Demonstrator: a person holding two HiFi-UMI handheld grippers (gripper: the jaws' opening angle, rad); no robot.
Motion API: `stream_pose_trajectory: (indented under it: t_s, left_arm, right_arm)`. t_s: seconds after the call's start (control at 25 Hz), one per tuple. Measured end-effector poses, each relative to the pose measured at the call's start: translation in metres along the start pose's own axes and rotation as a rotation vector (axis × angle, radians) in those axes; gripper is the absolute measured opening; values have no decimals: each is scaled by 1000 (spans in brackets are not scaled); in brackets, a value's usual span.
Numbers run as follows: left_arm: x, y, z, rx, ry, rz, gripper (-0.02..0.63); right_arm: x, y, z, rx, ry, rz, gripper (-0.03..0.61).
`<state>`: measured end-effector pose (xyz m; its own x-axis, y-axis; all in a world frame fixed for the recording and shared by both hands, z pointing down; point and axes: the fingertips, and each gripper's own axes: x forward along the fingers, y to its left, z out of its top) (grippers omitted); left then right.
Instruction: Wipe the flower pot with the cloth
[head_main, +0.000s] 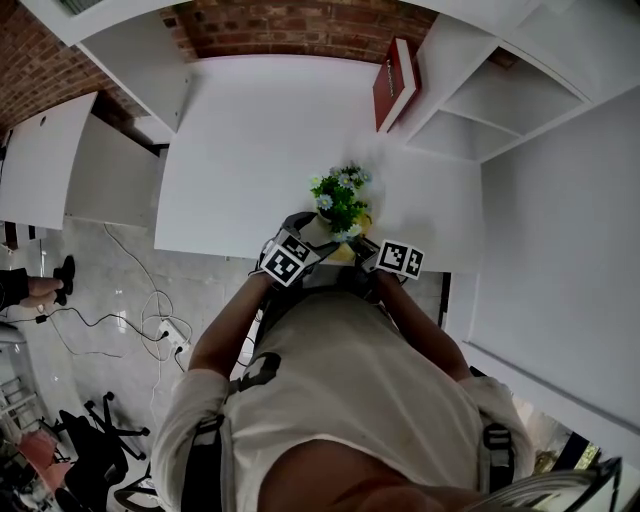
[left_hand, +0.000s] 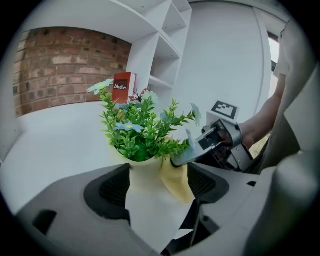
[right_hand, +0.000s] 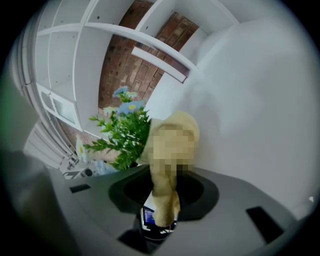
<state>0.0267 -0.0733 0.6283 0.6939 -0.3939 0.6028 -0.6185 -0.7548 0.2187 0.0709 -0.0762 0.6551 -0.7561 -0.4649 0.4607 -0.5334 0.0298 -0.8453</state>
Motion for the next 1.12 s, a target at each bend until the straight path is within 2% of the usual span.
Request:
stream_pose_trajectory:
  t_s: [0.16,0.32,0.4,0.56,0.84,0.96,1.12]
  left_arm:
    - [0,-5,1,-29,-21,-13,347]
    - [1,-5,-2,-20,-20,-30,347]
    - [-1,-5,-1,-16,-15,-42,345]
    - [-5,14,6,-22,-11,-8,345]
    - [2,3,7,-8,0,-45,345]
    - [6,-3,6,-20,-5,-48,345]
    - [13,-8,7,-31,-14,-48,345]
  right_arm:
    - [3,-11,-15,42,16,-30,117]
    - [5,-12,-15,54,14,-45,117]
    - [2,-10,-13,77,-1,-33,117]
    - [-5,2,4,125,-62,21,117]
    - [-5,23,30,117,-126,73,115]
    - [-3,19,33,114,-141,69,115]
    - [1,4,18,129,-125,28,115]
